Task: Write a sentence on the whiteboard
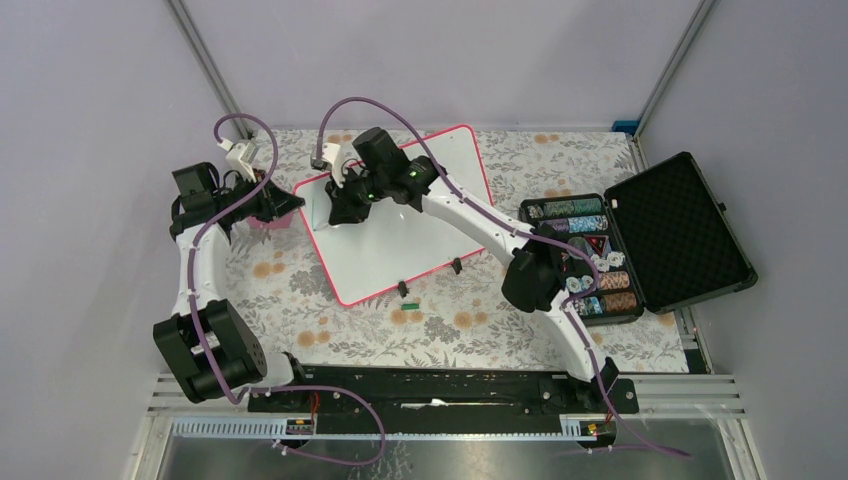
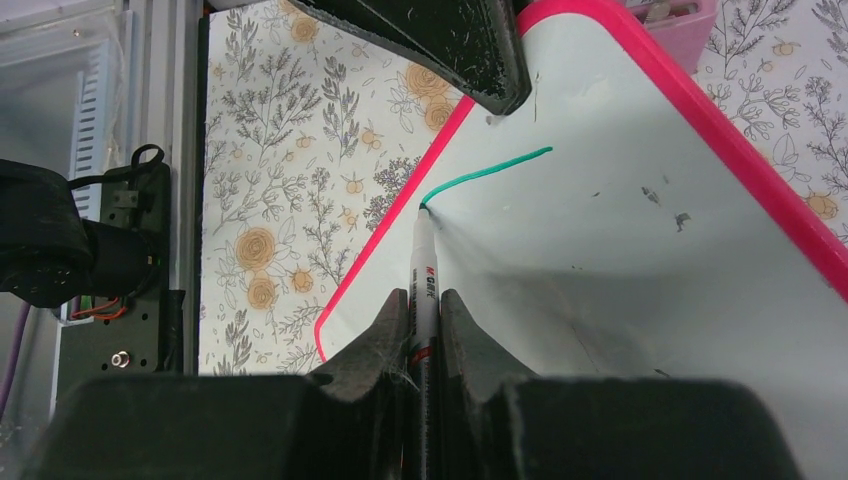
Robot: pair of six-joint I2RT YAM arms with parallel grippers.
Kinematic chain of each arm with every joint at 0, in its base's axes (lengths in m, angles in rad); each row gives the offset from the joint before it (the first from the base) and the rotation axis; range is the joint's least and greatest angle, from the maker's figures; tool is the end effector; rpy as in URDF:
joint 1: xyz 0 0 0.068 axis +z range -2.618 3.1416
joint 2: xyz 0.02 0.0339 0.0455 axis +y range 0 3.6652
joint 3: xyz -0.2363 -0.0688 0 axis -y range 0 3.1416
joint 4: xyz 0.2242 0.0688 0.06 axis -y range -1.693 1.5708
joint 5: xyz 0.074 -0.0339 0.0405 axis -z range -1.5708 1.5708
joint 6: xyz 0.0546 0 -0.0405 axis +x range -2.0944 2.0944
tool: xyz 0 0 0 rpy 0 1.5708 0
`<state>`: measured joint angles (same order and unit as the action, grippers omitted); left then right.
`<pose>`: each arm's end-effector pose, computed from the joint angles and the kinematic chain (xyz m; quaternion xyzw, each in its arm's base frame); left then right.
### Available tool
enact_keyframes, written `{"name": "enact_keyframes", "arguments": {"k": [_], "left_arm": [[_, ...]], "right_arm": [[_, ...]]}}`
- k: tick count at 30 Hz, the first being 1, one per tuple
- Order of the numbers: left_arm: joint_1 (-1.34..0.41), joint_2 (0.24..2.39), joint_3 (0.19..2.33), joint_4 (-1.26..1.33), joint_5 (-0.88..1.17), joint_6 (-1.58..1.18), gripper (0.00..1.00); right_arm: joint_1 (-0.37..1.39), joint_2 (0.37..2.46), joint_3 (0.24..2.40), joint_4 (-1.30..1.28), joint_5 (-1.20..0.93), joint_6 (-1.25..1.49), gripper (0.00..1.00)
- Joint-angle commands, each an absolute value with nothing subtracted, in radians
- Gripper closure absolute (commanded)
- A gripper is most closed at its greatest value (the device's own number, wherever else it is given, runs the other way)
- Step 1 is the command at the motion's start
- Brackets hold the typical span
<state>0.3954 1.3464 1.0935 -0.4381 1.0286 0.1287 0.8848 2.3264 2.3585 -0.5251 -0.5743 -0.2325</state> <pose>0.2748 0.0640 0.2808 0.1029 0.8086 -0.3338 0.4734 0.3000 0.4132 0.2959 -0.5595 0.6210 0.3880 0.3883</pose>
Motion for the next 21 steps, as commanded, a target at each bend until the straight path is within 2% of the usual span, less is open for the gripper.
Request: {"name": "enact_keyframes", "arguments": {"k": [1, 11, 21], "left_arm": [[0.366, 1.35, 1.102, -0.463, 1.029, 0.216, 1.0], [0.366, 1.341, 1.1, -0.463, 1.032, 0.216, 1.0], [0.364, 1.329, 1.091, -0.463, 1.036, 0.216, 1.0]], "right_arm": [[0.88, 2.268, 2.343, -0.516, -0.526, -0.264, 1.0], [0.854, 2.194, 2.417, -0.491, -0.662, -0.137, 1.0], [0.851, 2.238, 2.453, -0.49, -0.526, -0.163, 1.0]]}}
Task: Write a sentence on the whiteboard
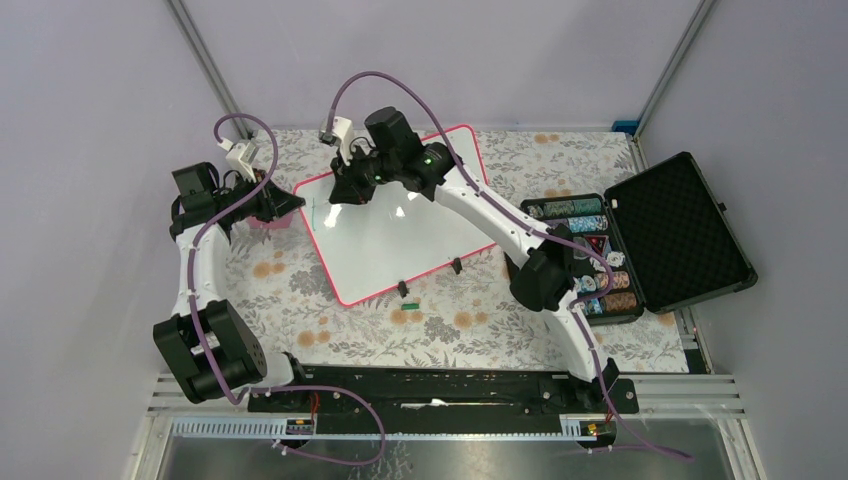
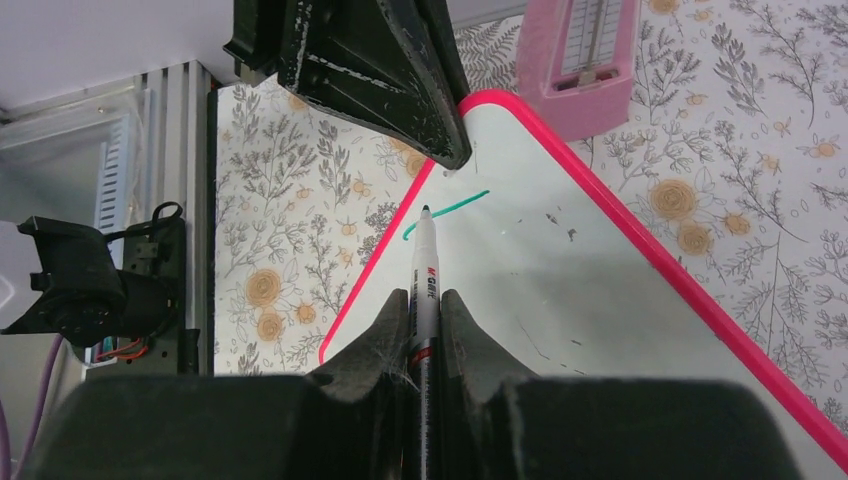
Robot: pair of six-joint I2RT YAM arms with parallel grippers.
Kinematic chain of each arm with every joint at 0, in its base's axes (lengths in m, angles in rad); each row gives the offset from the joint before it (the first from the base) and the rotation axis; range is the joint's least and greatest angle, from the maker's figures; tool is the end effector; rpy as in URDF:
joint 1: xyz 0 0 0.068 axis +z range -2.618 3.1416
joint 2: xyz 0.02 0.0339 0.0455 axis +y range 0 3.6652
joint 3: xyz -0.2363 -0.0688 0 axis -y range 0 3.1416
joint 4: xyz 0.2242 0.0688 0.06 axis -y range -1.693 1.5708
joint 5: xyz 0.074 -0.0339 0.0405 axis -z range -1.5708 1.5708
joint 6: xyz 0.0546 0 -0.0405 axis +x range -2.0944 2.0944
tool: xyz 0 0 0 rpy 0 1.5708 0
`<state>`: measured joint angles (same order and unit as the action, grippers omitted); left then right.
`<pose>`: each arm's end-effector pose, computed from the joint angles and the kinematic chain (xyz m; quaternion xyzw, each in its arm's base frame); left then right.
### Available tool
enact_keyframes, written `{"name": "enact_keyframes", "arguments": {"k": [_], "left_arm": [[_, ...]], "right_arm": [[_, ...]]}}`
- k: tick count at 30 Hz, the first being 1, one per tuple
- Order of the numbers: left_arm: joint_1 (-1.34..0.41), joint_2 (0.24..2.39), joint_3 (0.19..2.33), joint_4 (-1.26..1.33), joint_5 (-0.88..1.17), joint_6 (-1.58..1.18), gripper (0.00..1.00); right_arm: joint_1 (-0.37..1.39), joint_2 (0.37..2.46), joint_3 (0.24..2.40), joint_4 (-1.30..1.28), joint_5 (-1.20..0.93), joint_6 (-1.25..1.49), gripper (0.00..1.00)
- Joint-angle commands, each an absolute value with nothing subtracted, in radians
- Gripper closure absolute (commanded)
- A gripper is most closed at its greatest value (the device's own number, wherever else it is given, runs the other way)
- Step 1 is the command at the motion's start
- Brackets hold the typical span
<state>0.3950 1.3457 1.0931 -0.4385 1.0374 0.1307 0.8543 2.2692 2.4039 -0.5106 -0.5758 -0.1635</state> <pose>0.2745 0.0635 0.2810 0.1057 0.8068 -0.3371 0.4736 0.3043 0.3947 0.3401 -0.5257 0.6145 0.4035 0.4280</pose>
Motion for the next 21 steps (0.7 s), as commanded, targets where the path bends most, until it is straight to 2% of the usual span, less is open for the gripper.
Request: {"name": "enact_keyframes", "arguments": {"k": [1, 21], "left_arm": [[0.364, 1.327, 1.091, -0.463, 1.036, 0.216, 1.0], [0.361, 1.332, 1.092, -0.463, 1.036, 0.214, 1.0]], "right_arm": [[0.851, 2.245, 2.462, -0.49, -0.515, -0.163, 1.0], [0.854, 2.296, 2.495, -0.491, -0.471, -0.186, 1.0]]}}
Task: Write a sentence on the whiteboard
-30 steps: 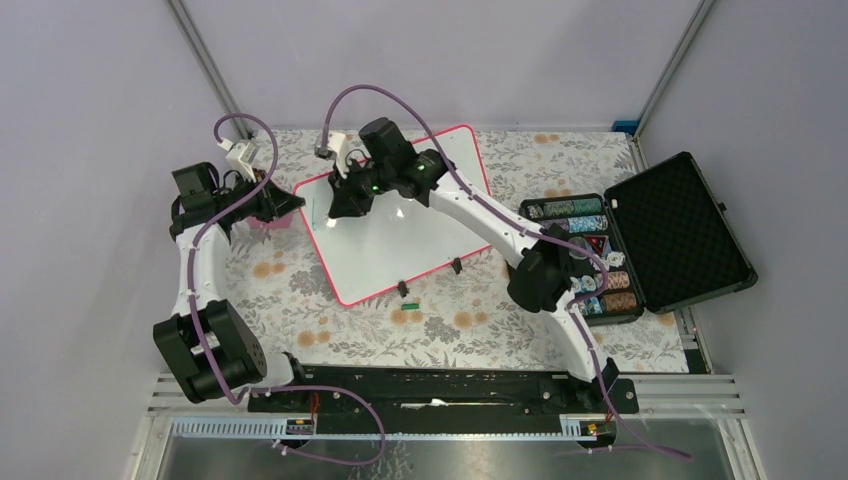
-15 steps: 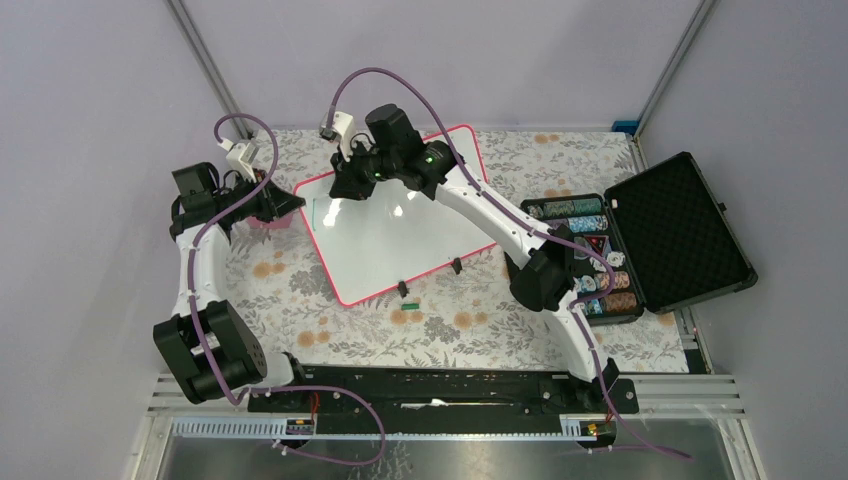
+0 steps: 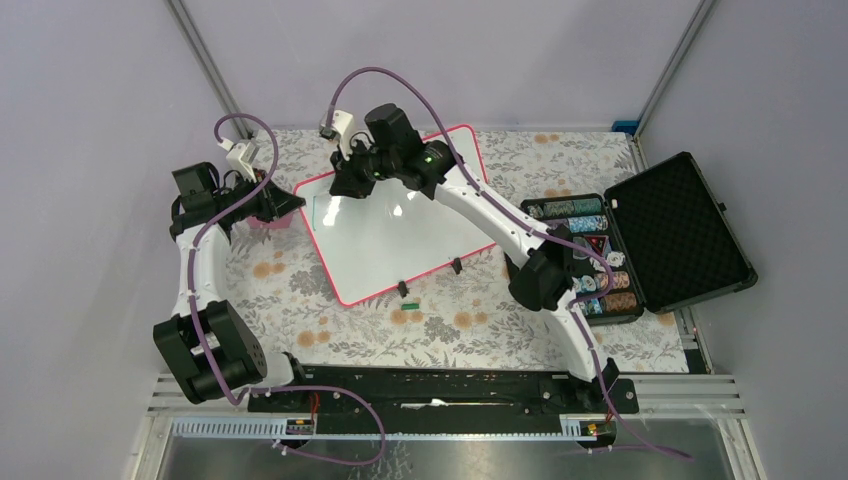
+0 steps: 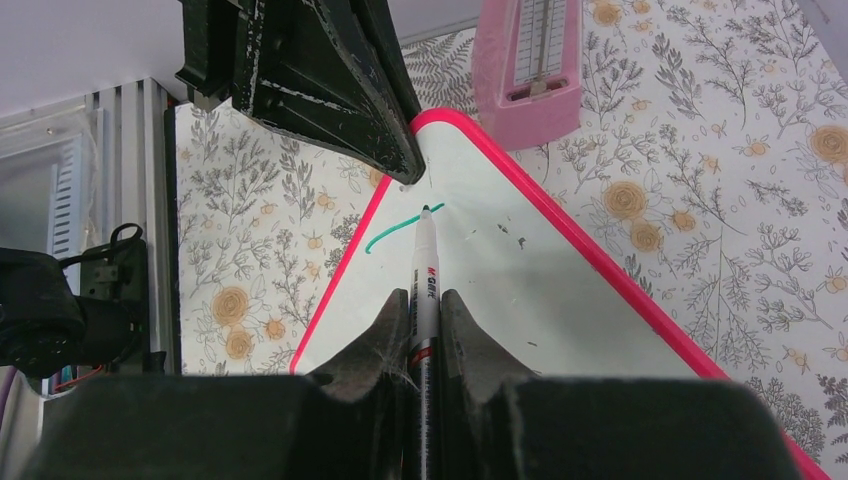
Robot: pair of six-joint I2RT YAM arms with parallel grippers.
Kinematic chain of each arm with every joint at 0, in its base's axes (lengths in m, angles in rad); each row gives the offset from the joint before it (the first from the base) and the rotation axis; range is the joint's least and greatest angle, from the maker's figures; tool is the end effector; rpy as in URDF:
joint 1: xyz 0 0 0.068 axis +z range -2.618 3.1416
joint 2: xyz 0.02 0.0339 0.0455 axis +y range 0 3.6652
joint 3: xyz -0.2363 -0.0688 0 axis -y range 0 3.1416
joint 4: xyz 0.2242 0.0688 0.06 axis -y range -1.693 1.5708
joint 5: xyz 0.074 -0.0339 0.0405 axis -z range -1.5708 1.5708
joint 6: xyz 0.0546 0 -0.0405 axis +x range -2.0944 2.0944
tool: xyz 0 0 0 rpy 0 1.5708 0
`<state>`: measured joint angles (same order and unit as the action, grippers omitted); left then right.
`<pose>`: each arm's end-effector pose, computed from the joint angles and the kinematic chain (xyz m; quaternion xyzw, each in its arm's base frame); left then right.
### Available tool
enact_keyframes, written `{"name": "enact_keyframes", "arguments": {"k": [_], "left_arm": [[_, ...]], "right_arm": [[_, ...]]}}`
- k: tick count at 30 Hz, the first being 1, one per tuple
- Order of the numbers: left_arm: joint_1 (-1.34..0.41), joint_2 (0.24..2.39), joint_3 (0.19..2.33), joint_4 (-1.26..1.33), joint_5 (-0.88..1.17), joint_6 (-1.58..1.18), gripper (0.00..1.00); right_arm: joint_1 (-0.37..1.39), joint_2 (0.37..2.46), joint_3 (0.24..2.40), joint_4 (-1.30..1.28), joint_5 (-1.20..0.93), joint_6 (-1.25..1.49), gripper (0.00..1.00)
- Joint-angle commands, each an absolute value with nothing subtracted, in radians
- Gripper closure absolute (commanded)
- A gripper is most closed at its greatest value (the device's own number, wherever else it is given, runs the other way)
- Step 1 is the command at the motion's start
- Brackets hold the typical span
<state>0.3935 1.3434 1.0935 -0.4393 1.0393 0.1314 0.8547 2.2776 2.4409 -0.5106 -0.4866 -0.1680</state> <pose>0.2741 0.0628 0.2818 0.1075 0.8060 -0.3376 0.4742 0.3089 0.3939 0.3472 -0.5095 0.6252 0.3733 0.4585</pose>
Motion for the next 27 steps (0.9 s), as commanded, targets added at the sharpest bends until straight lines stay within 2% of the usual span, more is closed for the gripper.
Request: {"name": "enact_keyframes", "arguments": {"k": [1, 16, 27], "left_arm": [[0.361, 1.333, 1.092, -0.462, 1.037, 0.213, 1.0], [0.358, 1.332, 1.097, -0.463, 1.037, 0.207, 1.0], [0.359, 1.339, 1.1, -0.463, 1.03, 0.206, 1.0]], "right_arm": [[0.854, 2.3, 2.498, -0.491, -0.466, -0.19, 1.0], [0.856, 2.31, 2.495, -0.494, -0.409, -0.216, 1.0], [0.853, 2.249, 2.406, -0.492, -0.359, -0.245, 1.0]]}}
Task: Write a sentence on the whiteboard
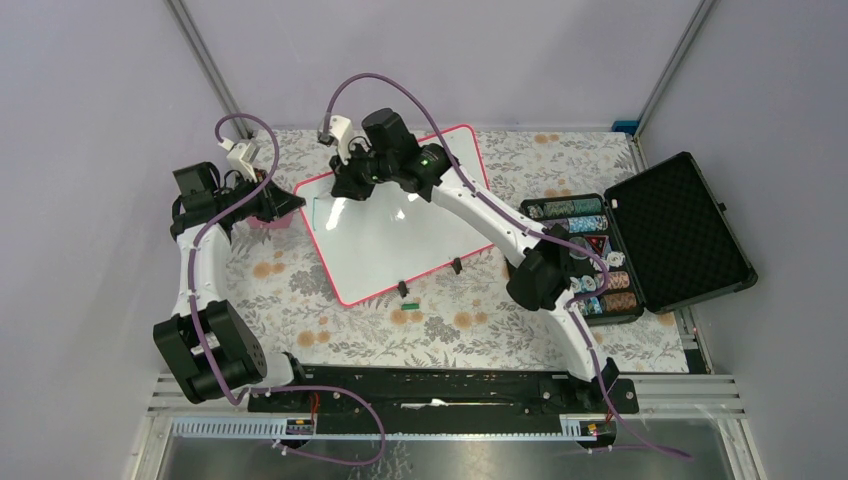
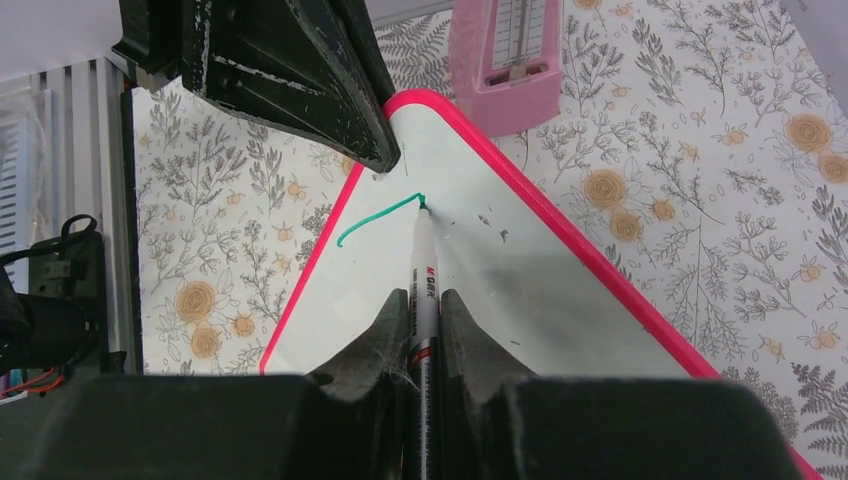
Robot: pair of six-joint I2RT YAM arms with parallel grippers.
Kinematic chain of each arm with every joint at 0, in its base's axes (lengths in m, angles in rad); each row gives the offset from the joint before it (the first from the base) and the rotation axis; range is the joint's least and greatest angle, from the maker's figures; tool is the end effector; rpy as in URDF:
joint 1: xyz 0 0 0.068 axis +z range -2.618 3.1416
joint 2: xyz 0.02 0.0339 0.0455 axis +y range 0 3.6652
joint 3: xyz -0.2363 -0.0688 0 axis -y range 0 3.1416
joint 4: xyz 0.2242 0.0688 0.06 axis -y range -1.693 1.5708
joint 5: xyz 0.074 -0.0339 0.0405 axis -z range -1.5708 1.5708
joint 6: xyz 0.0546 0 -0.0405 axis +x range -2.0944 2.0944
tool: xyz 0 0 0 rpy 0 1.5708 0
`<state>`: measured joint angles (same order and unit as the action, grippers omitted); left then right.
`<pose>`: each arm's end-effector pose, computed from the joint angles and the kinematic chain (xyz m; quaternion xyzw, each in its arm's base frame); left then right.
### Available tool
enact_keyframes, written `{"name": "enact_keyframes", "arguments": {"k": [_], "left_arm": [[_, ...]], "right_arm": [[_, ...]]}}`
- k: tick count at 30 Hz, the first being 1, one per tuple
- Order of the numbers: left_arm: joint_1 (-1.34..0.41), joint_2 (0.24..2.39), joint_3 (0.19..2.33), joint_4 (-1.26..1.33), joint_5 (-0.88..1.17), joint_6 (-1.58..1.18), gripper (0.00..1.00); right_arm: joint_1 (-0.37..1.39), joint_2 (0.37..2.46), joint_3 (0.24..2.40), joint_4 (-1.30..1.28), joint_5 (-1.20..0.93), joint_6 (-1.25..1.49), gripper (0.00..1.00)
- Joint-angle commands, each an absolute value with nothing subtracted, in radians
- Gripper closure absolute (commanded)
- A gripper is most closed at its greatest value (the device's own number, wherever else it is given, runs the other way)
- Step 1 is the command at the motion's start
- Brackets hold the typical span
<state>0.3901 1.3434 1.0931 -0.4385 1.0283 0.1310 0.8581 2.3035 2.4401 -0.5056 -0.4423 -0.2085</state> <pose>0.2746 0.0624 0.2814 0.1064 0.8079 -0.3340 0.4737 0.3139 0.3989 0.3346 -0.5159 0.6299 0.3475 0.4650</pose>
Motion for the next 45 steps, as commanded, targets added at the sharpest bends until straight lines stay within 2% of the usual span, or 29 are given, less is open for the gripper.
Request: {"name": "enact_keyframes", "arguments": {"k": [1, 17, 45], "left_arm": [[0.358, 1.339, 1.099, -0.463, 1.028, 0.206, 1.0], [0.359, 1.338, 1.1, -0.463, 1.027, 0.208, 1.0], [0.358, 1.332, 1.096, -0.463, 1.028, 0.211, 1.0]], "right_arm": [[0.853, 2.243, 2.395, -0.492, -0.356, -0.248, 1.0], [0.846, 2.199, 2.3, -0.493, -0.408, -0.254, 1.0], [0.913, 2.284, 2.406, -0.534, -0.414, -0.264, 1.0]]}}
